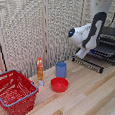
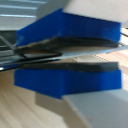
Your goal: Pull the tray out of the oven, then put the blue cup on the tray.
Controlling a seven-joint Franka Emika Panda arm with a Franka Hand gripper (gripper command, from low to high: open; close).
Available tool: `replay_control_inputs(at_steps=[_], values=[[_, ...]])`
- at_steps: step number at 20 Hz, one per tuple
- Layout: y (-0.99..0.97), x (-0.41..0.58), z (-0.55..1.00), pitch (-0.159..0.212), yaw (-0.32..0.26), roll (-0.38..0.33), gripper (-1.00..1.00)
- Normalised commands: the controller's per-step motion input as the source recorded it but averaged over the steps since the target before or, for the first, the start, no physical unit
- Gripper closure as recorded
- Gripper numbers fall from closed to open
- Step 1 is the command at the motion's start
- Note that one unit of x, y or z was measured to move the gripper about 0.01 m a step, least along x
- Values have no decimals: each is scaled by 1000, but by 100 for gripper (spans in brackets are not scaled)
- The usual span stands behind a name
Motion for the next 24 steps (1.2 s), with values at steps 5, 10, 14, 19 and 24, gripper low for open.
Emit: replay_control_inputs(at_steps=[5, 10, 14, 19, 24], values=[[394, 109, -86, 7, 47, -18, 100], [10, 39, -16, 14, 37, 0, -100], [211, 100, 0, 17, 47, 0, -100], [125, 63, 253, 11, 10, 3, -100], [0, 21, 800, -36, -161, 27, -100]])
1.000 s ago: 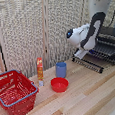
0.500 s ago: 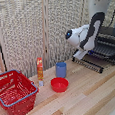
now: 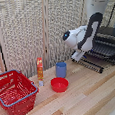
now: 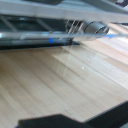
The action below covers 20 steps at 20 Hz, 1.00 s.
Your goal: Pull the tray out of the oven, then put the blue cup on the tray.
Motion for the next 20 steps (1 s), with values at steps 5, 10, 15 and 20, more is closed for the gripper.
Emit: replay_control_inputs(at_steps=[5, 10, 15, 20], values=[[4, 21, 878, 32, -102, 83, -100], [143, 8, 477, 7, -231, 189, -100], [65, 0, 273, 0, -294, 256, -100], [129, 0, 201, 0, -274, 288, -100]])
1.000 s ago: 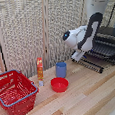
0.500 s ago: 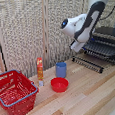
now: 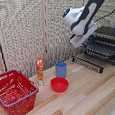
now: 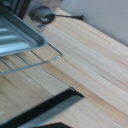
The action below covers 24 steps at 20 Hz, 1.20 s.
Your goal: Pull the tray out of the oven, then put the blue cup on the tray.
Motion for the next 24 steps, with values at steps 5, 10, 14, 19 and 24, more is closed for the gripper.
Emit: replay_control_inputs(at_steps=[5, 10, 14, 19, 24], values=[[201, 0, 206, -8, -252, 288, -100], [413, -54, 301, -85, -201, 241, -100], [451, -93, 323, -120, -196, 221, -100], [479, -58, 219, -127, -178, 222, -100], [479, -1, 7, -141, -160, 212, -100]])
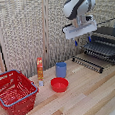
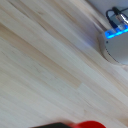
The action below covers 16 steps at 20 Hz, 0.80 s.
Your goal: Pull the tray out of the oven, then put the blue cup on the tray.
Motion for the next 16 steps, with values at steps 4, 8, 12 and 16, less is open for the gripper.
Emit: replay_control_inputs(at_steps=[4, 8, 12, 16], values=[[392, 0, -101, -160, -178, 205, -100], [397, 46, -370, -92, -188, 167, -100], [361, 32, -579, -17, -179, 96, -100], [267, 18, -522, 8, -143, 16, -100]])
